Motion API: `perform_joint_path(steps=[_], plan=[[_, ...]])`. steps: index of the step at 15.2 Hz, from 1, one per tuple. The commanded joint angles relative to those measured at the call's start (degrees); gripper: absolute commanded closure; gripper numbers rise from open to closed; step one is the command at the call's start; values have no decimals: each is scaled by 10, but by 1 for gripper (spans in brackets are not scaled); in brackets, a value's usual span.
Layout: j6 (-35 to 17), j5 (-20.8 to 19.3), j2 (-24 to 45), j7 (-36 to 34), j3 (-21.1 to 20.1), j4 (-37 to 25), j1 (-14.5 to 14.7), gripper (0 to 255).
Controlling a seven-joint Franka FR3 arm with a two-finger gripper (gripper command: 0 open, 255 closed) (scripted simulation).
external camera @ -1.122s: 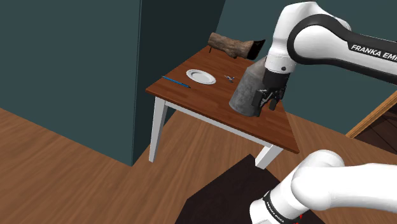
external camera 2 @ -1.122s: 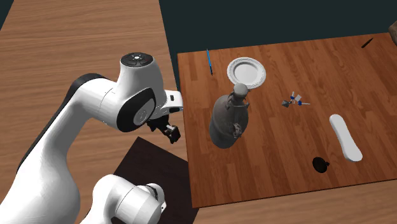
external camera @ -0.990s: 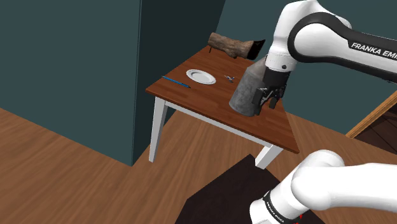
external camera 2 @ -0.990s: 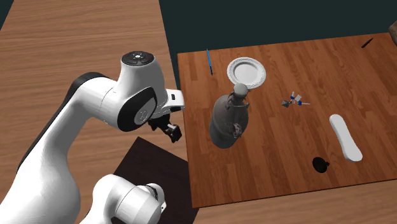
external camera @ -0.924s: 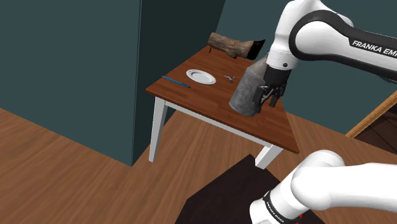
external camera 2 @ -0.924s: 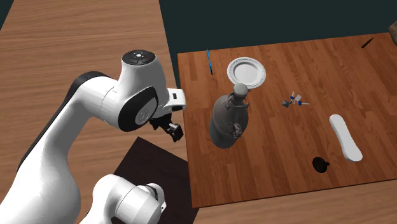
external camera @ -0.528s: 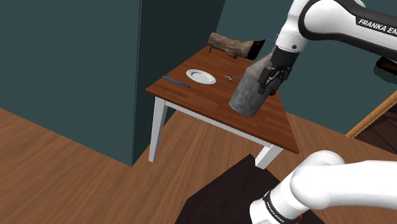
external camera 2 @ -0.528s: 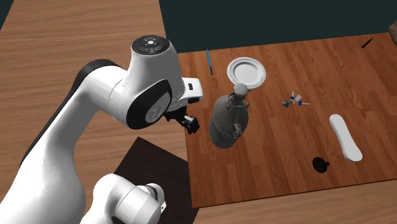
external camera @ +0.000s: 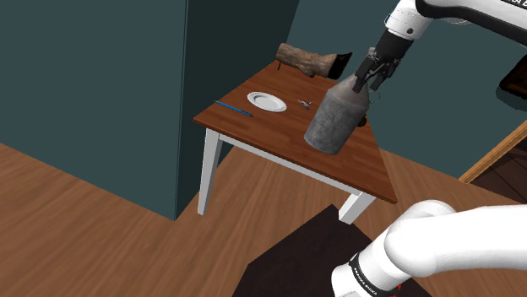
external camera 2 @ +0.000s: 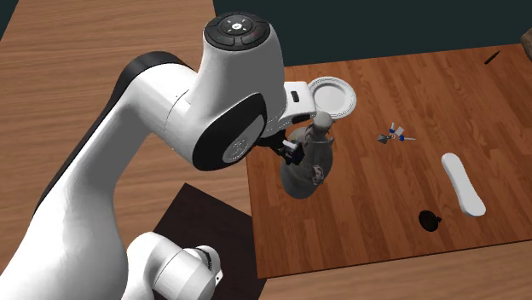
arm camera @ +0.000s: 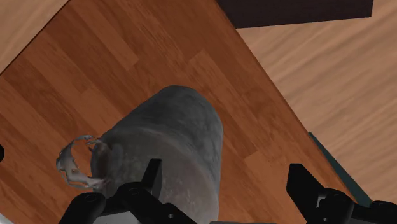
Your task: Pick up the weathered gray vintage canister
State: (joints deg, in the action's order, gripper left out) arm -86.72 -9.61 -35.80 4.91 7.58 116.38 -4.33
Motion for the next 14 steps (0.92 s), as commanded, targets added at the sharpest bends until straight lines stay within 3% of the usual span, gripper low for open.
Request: perform_joint_path(steps=[1,9,14], plan=[[-4,-1,12,18,16,-31,-2,0],[-9,19,85,89,82,-190,1,0],[-48,14,61,84,80,-128,-2,0]])
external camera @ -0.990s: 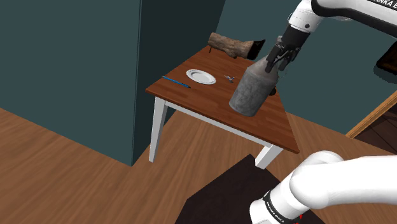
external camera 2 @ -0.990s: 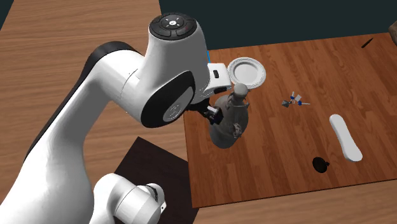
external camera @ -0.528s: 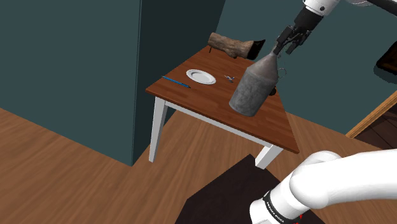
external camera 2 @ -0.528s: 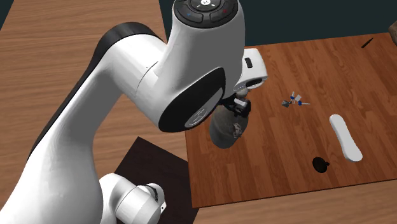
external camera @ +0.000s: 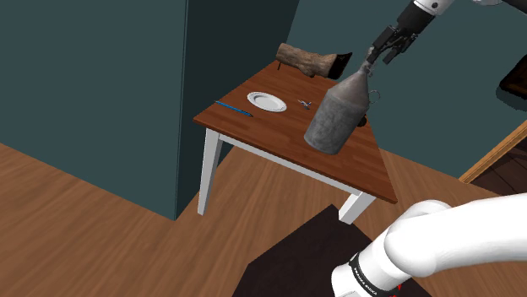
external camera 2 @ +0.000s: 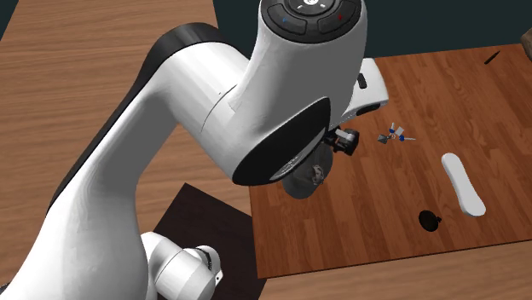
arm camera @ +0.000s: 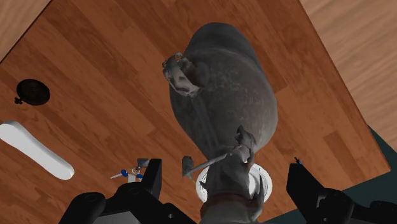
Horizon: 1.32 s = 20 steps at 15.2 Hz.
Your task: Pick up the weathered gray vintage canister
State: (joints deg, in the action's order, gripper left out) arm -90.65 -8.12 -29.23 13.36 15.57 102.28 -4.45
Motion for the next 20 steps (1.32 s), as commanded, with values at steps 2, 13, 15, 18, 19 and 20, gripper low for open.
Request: perform_joint_path(steps=[2,13,15,18,19,20], plan=[[-23,-3,-13,-2,0,36,-2,0],[-27,-4,-16,-2,1,42,-2,255],[-28,-4,-16,-2,0,43,-2,255],[-5,-1,-3,0,1,8,0,255],[2,0,2,1,1,-5,0,255],[10,1,6,2,1,-17,1,255]])
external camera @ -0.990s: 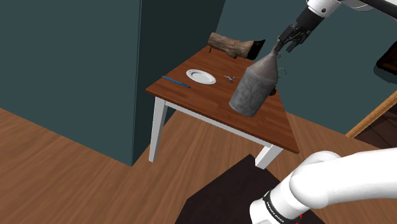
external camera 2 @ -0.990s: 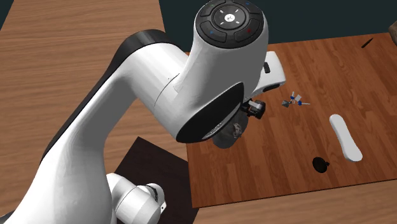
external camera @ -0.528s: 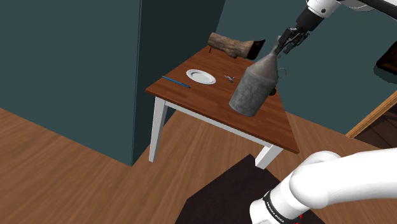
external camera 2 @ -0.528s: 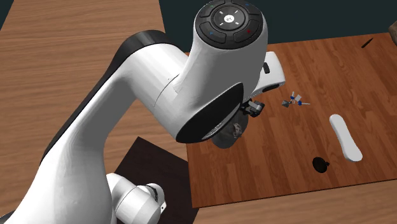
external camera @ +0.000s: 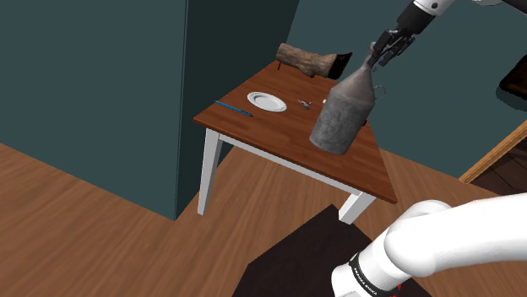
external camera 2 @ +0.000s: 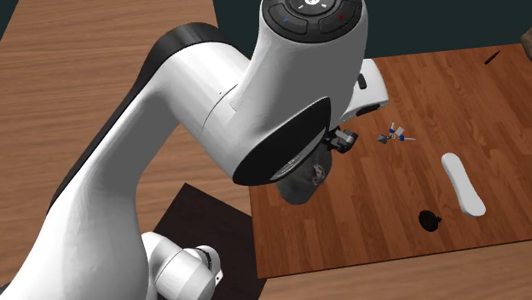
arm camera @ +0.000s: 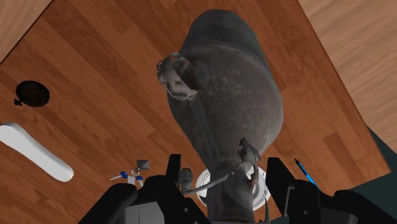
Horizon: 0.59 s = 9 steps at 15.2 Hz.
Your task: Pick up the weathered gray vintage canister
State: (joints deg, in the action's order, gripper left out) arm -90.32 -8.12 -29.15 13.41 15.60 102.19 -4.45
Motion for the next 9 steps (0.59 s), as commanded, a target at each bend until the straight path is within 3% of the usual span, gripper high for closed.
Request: perform_joint_path(steps=[1,9], plan=[[14,2,10,3,1,-28,1,255],[79,12,55,12,6,-137,6,255]])
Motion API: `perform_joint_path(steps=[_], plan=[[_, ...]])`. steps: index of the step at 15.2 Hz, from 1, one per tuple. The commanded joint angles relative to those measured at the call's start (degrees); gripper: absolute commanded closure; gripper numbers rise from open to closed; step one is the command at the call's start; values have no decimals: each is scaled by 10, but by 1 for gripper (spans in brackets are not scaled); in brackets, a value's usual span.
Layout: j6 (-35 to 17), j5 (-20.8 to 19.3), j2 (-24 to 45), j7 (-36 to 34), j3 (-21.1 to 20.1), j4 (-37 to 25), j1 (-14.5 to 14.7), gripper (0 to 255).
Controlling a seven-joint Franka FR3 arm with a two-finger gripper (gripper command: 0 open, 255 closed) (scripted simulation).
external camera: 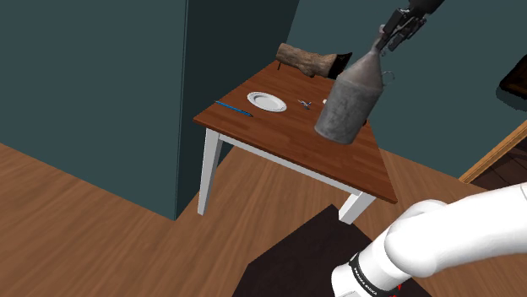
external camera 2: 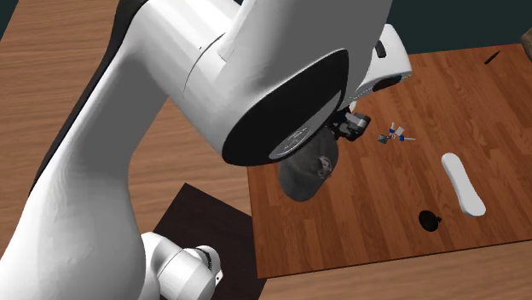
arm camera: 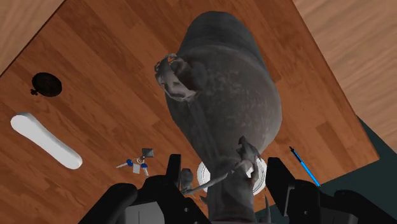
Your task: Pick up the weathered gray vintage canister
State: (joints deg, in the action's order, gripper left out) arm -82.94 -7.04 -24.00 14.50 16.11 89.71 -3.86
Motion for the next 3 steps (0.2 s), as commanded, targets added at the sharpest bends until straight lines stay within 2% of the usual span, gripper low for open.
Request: perform_joint_path(steps=[1,3], plan=[[14,2,10,2,1,-27,1,255],[15,3,11,3,2,-29,1,255]])
